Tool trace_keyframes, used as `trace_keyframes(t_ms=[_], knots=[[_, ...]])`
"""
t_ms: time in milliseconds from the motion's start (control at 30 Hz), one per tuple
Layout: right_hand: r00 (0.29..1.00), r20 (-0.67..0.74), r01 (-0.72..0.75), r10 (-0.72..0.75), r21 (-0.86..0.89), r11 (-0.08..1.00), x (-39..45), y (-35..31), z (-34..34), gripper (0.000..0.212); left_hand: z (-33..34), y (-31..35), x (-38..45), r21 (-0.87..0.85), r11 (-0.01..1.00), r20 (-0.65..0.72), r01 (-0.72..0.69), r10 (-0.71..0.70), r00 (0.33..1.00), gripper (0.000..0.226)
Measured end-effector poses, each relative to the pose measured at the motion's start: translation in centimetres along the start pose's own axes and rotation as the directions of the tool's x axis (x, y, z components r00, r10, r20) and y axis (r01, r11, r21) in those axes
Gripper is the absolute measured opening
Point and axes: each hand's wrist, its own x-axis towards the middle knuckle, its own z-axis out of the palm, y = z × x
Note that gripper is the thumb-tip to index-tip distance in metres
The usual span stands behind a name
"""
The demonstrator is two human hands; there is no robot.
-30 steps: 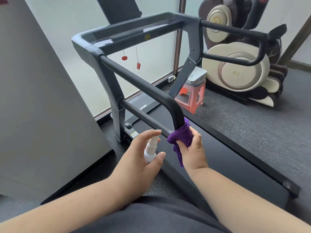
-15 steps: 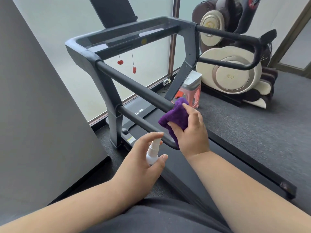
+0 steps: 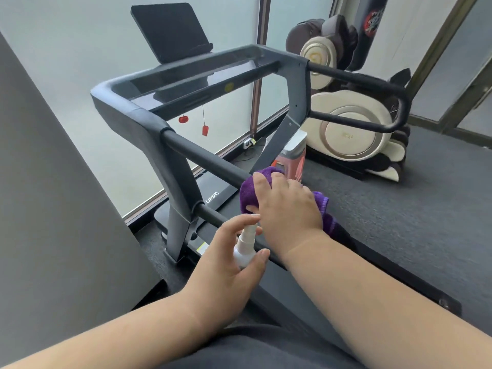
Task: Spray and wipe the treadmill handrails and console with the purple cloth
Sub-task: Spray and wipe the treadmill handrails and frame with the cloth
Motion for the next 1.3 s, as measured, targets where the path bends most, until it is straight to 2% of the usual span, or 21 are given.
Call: trace_keyframes(t_ms=[100, 467, 800, 1067, 1167, 1300], knots=[[1.0, 0.014, -0.008, 0.008, -0.042, 0.999, 2.9, -2.6, 0.7, 0.064, -3.0, -1.3, 1.8, 0.007, 1.0, 0.014, -0.03, 0.03, 0.999, 0.048], [0.999, 0.05, -0.016, 0.021, -0.106, 0.994, 12.5, -11.3, 2.7, 0.058, -13.8, -6.0, 4.8, 0.023, 1.0, -0.012, 0.013, -0.012, 1.0, 0.046], [1.0, 0.027, 0.013, -0.012, -0.054, 0.998, 17.4, -16.6, 3.5, 0.054, -19.3, -8.1, 4.3, 0.047, 0.999, -0.061, 0.006, -0.004, 0.998, 0.049], [0.973, -0.001, 0.23, -0.232, 0.132, 0.964, 16.3, -16.0, 2.8, 0.053, -21.0, -7.1, 6.5, 0.043, 0.995, -0.144, -0.085, 0.091, 0.985, 0.05], [0.942, 0.049, 0.308, -0.331, 0.261, 0.915, 14.6, -16.5, 1.8, 0.055, -22.7, -6.2, 8.7, 0.061, 0.99, -0.18, -0.124, 0.133, 0.975, 0.049], [0.961, 0.119, 0.154, -0.249, 0.518, 0.841, 10.3, -17.0, 1.4, 0.057, -24.3, -5.7, 11.6, 0.174, 0.981, -0.219, -0.084, 0.122, 0.968, 0.048]])
